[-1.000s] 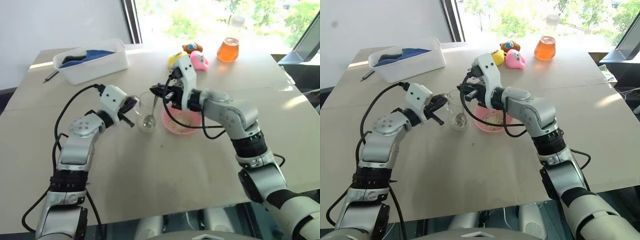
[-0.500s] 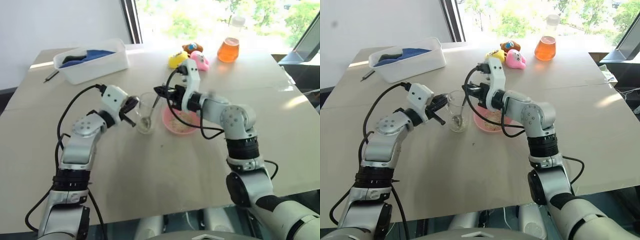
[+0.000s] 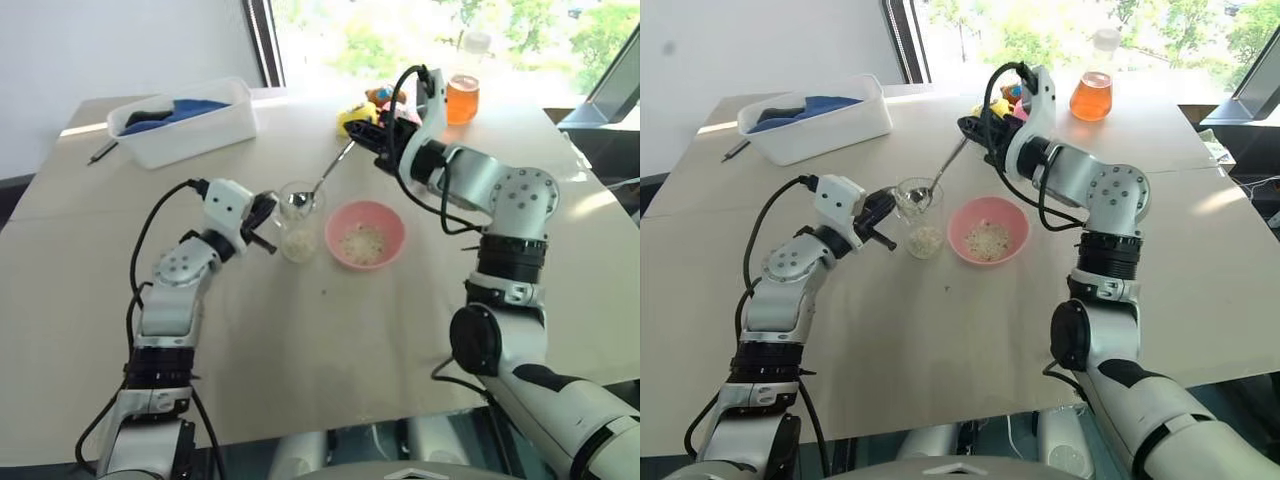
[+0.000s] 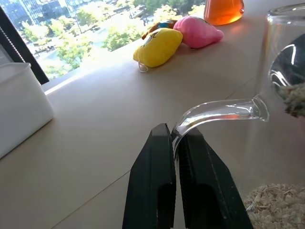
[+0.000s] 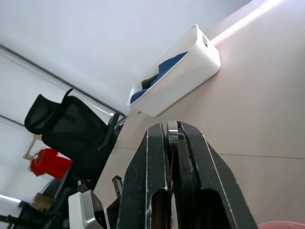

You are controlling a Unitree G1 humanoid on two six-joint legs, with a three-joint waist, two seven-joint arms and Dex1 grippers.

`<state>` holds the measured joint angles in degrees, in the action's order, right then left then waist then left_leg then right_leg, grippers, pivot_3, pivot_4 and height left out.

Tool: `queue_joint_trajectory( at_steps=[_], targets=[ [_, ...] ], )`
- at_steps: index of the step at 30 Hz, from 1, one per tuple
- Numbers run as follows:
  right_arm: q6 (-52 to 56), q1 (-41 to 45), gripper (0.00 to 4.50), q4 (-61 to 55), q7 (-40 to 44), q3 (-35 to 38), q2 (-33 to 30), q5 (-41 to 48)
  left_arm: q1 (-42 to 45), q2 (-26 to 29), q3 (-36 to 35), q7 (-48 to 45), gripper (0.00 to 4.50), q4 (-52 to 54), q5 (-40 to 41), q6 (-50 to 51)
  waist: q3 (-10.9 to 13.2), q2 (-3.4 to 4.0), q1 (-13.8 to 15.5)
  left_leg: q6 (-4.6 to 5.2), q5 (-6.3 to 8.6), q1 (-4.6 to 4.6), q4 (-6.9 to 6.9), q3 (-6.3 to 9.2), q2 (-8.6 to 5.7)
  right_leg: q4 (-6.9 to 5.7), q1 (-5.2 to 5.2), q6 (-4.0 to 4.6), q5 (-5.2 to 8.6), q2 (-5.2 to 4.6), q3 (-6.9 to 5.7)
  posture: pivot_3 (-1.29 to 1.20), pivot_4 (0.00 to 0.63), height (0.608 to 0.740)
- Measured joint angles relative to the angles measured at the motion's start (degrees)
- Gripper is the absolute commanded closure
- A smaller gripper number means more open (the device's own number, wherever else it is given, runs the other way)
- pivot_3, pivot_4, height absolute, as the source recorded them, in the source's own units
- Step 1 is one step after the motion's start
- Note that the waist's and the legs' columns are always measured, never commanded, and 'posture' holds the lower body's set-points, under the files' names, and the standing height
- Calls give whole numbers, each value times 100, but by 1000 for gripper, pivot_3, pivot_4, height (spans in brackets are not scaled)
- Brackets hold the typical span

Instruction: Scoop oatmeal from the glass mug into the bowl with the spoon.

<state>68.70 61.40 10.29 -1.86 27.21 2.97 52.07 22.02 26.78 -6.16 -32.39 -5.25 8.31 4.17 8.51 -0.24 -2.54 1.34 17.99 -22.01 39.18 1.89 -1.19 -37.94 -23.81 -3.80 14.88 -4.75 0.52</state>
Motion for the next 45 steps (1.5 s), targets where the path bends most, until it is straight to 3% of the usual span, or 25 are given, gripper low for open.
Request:
queue_joint_trajectory(
  at_steps=[11,33,42,45],
  targets=[
    [104,29,4500,381,-765,669,-167,855,32,-365,-13,124,4485,-373,69,-636,0,0,-6,1,0,-3,0,0,1,-3,0,0,0,1,-1,0,150,740],
    [-256,-55,4500,391,-1620,709,-145,2136,207,-399,-59,159,4485,-664,201,-833,0,0,-28,1,-1,-4,0,1,2,-3,0,-1,0,3,-1,0,150,740],
    [-399,-222,4500,470,-1785,865,-493,2934,207,-389,-61,146,4485,-684,203,-834,0,0,-47,2,-1,-4,0,1,3,-3,2,-1,0,3,-1,0,150,740],
    [-266,-608,4500,422,-1785,874,-1158,3444,219,-366,-65,130,4485,-739,212,-836,0,-1,-47,4,-1,-8,2,2,2,-2,4,-1,0,-1,-3,0,150,740]
  ],
)
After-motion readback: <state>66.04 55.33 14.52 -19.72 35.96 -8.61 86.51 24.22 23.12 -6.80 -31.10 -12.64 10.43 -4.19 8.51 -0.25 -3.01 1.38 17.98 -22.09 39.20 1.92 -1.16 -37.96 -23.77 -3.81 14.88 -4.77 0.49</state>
